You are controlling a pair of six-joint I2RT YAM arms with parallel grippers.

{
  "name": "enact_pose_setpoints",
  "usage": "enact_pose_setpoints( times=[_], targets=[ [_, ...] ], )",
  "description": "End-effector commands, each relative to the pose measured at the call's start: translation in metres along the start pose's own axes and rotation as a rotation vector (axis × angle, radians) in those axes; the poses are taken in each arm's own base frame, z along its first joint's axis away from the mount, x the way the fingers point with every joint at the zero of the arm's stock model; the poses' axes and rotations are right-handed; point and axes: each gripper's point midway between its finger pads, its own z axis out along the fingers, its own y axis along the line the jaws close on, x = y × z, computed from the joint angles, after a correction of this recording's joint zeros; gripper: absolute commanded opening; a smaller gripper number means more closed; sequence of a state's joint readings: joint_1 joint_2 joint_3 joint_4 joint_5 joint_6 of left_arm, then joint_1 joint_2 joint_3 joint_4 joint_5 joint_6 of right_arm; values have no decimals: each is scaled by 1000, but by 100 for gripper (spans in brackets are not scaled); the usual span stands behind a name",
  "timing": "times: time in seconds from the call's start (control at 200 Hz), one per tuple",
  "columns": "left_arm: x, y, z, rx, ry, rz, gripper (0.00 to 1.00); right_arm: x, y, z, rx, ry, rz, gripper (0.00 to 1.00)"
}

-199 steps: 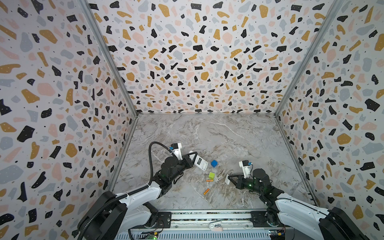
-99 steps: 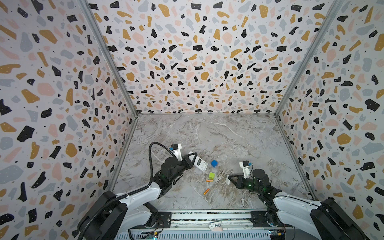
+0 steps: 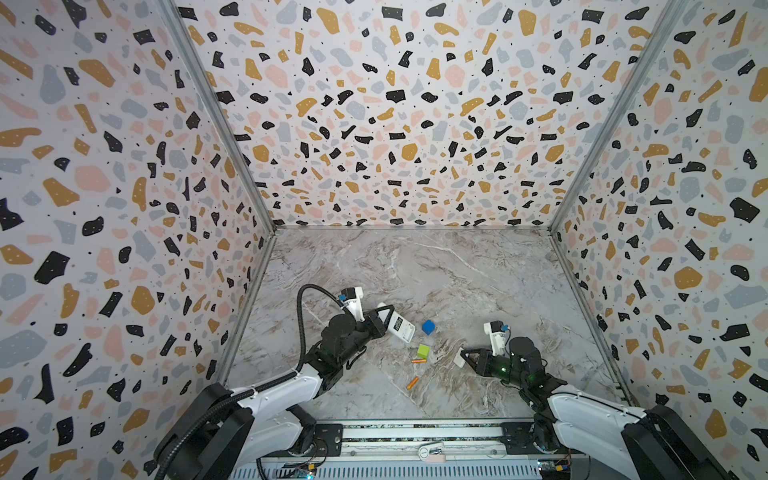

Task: Load the batteries into the remote control

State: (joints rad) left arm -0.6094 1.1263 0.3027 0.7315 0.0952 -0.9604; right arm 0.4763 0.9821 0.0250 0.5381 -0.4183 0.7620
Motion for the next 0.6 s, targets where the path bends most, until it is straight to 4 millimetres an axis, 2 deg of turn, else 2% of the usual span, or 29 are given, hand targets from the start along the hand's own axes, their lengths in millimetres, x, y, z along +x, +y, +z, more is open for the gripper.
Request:
enact_pose_setpoints(
  times=[0.0, 0.21, 0.596],
  targets=[
    [-9, -8, -3, 27, -37, 26, 0, 0, -8, -2, 40, 3, -5, 31],
    [-12, -4, -5, -8, -43, 52, 0, -10, -11, -7, 72, -22, -5, 53],
    [-1, 17, -15, -76, -24, 52, 0, -30, -8, -12, 128, -40, -72, 78]
  ],
)
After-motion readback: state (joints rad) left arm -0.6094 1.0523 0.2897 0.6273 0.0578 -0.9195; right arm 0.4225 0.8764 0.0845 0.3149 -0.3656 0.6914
